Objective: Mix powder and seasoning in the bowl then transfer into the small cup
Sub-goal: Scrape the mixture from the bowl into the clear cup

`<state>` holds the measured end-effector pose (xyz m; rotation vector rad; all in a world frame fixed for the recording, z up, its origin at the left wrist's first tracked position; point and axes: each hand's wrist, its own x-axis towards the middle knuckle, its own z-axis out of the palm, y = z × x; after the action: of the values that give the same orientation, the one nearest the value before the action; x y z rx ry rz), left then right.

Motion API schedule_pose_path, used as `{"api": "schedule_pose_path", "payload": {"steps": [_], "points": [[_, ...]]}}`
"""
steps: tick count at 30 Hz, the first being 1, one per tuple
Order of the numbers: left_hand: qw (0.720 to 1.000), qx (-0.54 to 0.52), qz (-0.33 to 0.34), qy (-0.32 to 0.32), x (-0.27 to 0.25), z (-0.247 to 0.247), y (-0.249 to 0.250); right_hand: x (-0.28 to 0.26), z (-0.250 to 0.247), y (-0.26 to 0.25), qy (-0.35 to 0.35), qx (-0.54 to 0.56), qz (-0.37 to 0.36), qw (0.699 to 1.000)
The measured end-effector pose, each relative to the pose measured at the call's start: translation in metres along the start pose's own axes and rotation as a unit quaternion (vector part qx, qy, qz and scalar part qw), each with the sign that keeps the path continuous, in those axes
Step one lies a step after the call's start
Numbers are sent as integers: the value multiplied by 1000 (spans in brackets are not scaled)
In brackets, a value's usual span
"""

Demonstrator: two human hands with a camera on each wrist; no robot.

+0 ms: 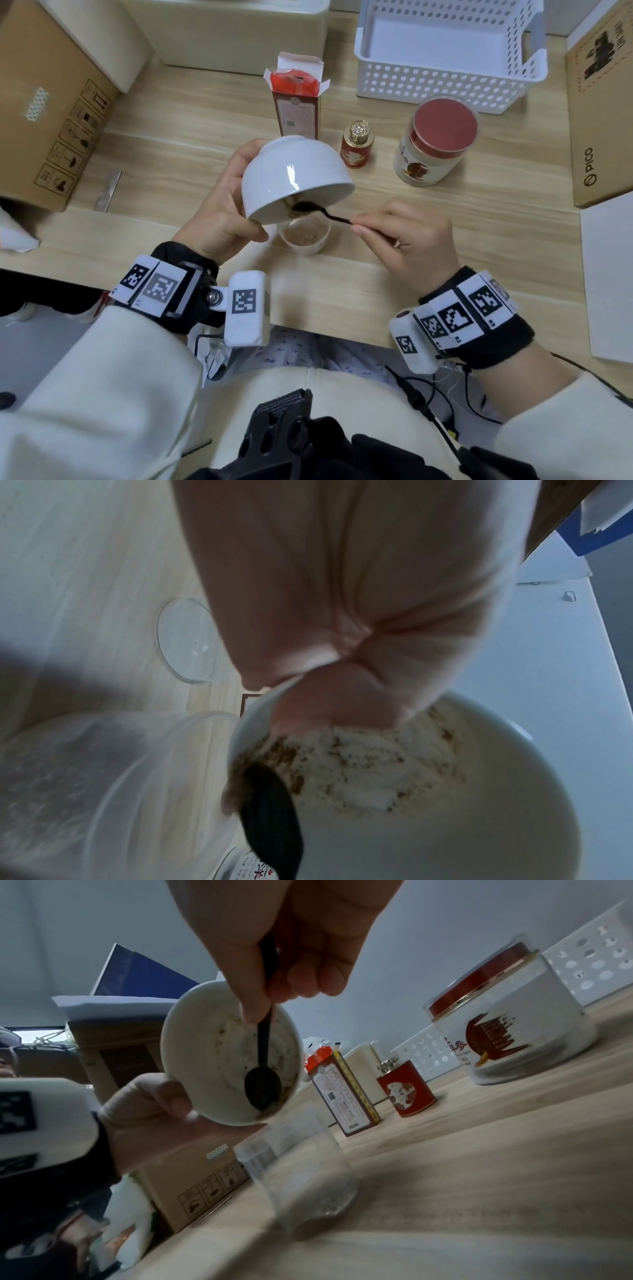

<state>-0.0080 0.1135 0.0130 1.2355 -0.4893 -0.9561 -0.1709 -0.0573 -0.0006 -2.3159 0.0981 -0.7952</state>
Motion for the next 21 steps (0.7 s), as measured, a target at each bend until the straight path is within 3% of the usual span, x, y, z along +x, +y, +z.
{"api": "schedule_pose_path", "payload": {"steps": [6, 11, 17, 21], "points": [[999, 37, 8, -28, 1, 0, -1, 6, 2, -2, 57, -25, 6, 998], [996, 76, 26, -31, 1, -2, -5, -8, 5, -4, 16, -15, 3, 1000], [994, 89, 43, -36, -2, 0, -7, -5, 2, -5, 68, -43, 0, 997], [993, 101, 40, -41, -4, 1, -7, -16, 0, -4, 38, -28, 14, 999]]}}
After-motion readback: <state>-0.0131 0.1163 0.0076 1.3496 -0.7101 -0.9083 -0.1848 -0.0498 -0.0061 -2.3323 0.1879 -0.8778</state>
